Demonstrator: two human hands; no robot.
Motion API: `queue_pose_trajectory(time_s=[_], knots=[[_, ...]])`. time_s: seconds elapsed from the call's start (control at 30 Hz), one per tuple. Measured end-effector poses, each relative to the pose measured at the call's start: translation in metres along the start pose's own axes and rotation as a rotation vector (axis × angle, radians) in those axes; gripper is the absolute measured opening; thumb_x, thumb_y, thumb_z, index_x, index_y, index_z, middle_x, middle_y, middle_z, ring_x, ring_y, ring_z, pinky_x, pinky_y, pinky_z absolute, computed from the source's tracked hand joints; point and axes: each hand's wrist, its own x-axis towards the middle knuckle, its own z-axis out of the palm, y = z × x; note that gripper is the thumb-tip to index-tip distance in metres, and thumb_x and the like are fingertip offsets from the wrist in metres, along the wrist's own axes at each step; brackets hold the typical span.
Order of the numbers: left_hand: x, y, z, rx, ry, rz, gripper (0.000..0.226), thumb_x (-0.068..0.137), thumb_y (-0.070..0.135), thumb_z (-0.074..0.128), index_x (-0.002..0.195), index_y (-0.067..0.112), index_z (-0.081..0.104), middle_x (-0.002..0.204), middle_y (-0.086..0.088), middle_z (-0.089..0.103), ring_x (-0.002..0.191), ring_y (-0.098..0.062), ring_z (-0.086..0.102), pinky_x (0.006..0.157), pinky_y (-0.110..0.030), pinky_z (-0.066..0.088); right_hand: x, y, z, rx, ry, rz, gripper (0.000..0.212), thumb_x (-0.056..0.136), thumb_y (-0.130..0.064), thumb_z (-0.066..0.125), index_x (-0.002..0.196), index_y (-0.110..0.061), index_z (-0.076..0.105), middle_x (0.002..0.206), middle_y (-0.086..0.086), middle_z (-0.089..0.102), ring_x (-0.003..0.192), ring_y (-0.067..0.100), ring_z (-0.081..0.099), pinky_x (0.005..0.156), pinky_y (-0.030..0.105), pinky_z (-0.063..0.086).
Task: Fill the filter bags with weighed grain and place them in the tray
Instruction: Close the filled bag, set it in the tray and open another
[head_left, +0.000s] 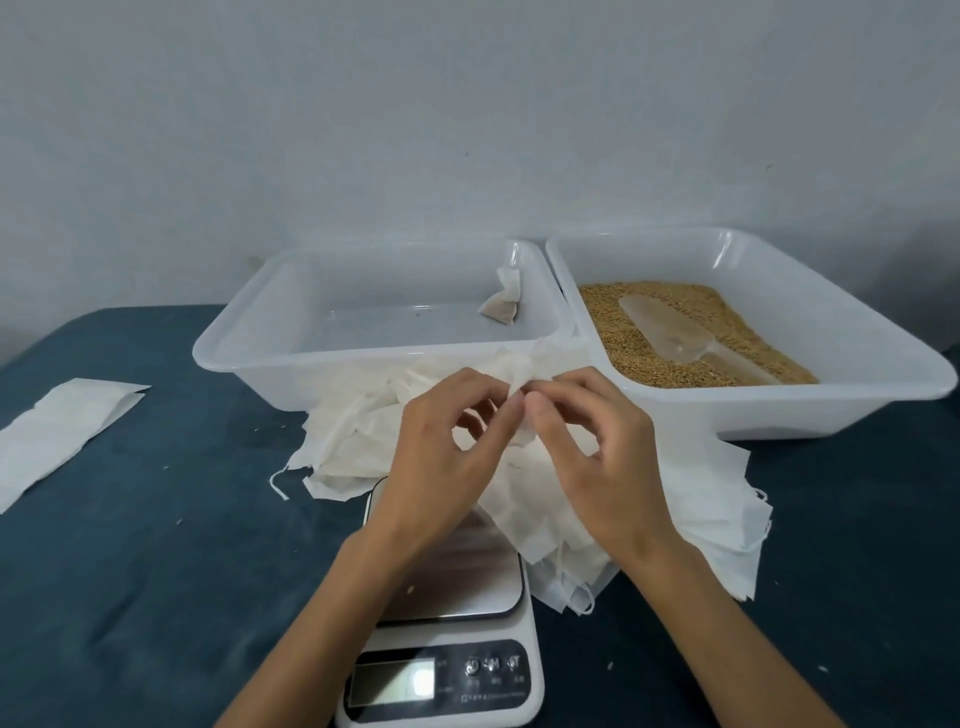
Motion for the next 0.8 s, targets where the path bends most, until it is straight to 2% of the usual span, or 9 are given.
queue_pose_trajectory(time_s=[0.07,0.2,0.3,0.37,0.47,0.53,0.6,0.7,0.8], knots=[[-0.001,0.001,0.002,-0.001,-0.05,0.05,0.014,0.103,0.019,0.065,0.096,0.016,0.077,0.094,0.007,0.069,0.089,-0.022,0.067,0.077,-0.031,0.054,0.001,-0.001,-0.002,0.071,0.019,0.074,0.022,0.094,-0.045,0.067,0.102,-0.026,0.075,0.099,-0.009,0.068,0.095,0.019,0.067,0.08,0.022,0.054],[-0.001,-0.003,0.002,-0.023,-0.045,0.035,0.021,0.093,0.012,0.065,0.109,0.019,0.077,0.112,0.009,0.067,0.109,-0.019,0.065,0.087,-0.034,0.056,0.005,0.001,-0.009,0.194,0.077,0.155,0.005,0.096,-0.022,0.07,0.098,-0.02,0.075,0.093,-0.005,0.072,0.092,0.015,0.069,0.078,0.025,0.054],[0.0,-0.006,0.001,-0.058,0.026,-0.039,0.034,0.097,0.023,0.072,0.13,0.026,0.063,0.132,0.016,0.059,0.127,-0.011,0.057,0.094,-0.026,0.055,0.008,-0.001,-0.014,0.323,0.067,0.222,0.009,0.097,-0.017,0.069,0.095,-0.02,0.077,0.088,-0.006,0.075,0.084,0.004,0.069,0.075,0.016,0.052],[0.002,-0.007,-0.001,-0.114,0.005,-0.132,0.054,0.092,0.035,0.074,0.142,0.03,0.052,0.141,0.02,0.055,0.131,-0.001,0.053,0.095,-0.02,0.053,0.009,-0.004,-0.014,0.399,0.041,0.291,0.012,0.096,-0.027,0.069,0.093,-0.022,0.079,0.085,-0.008,0.075,0.079,0.001,0.067,0.072,0.015,0.051],[0.003,-0.007,-0.003,-0.246,-0.089,-0.286,0.066,0.085,0.049,0.068,0.147,0.037,0.047,0.132,0.015,0.063,0.119,0.001,0.062,0.084,-0.013,0.052,0.009,-0.005,-0.013,0.521,-0.031,0.349,0.033,0.084,-0.053,0.074,0.094,-0.023,0.08,0.096,0.0,0.076,0.088,0.018,0.07,0.079,0.026,0.056],[0.003,-0.005,-0.004,-0.294,-0.095,-0.313,0.055,0.092,0.039,0.071,0.143,0.035,0.053,0.112,0.018,0.071,0.099,-0.001,0.068,0.072,-0.011,0.051,0.009,-0.004,-0.013,0.56,-0.055,0.358,0.032,0.078,-0.046,0.082,0.097,-0.019,0.079,0.097,0.006,0.075,0.092,0.03,0.069,0.088,0.037,0.057],[0.005,-0.006,-0.007,-0.366,-0.024,-0.326,0.039,0.094,0.017,0.074,0.131,0.026,0.065,0.103,0.015,0.075,0.094,-0.01,0.071,0.069,-0.02,0.056,0.008,-0.002,-0.012,0.478,-0.023,0.33,0.019,0.079,-0.031,0.085,0.095,-0.022,0.078,0.096,-0.003,0.074,0.091,0.015,0.07,0.083,0.026,0.055],[0.008,-0.01,-0.012,-0.46,0.059,-0.387,0.028,0.092,0.008,0.076,0.115,0.024,0.075,0.11,-0.008,0.077,0.099,-0.036,0.073,0.083,-0.055,0.06,0.007,0.004,-0.012,0.26,0.063,0.225,0.013,0.083,-0.015,0.083,0.092,-0.022,0.076,0.103,-0.007,0.066,0.094,0.011,0.066,0.081,0.024,0.054],[0.008,-0.013,-0.011,-0.45,0.079,-0.364,0.027,0.09,0.007,0.078,0.112,0.024,0.076,0.111,-0.013,0.075,0.097,-0.039,0.072,0.079,-0.051,0.063,0.006,0.006,-0.01,0.101,0.116,0.138,0.013,0.084,-0.014,0.082,0.089,-0.023,0.074,0.103,-0.009,0.06,0.083,0.016,0.06,0.079,0.028,0.053]])
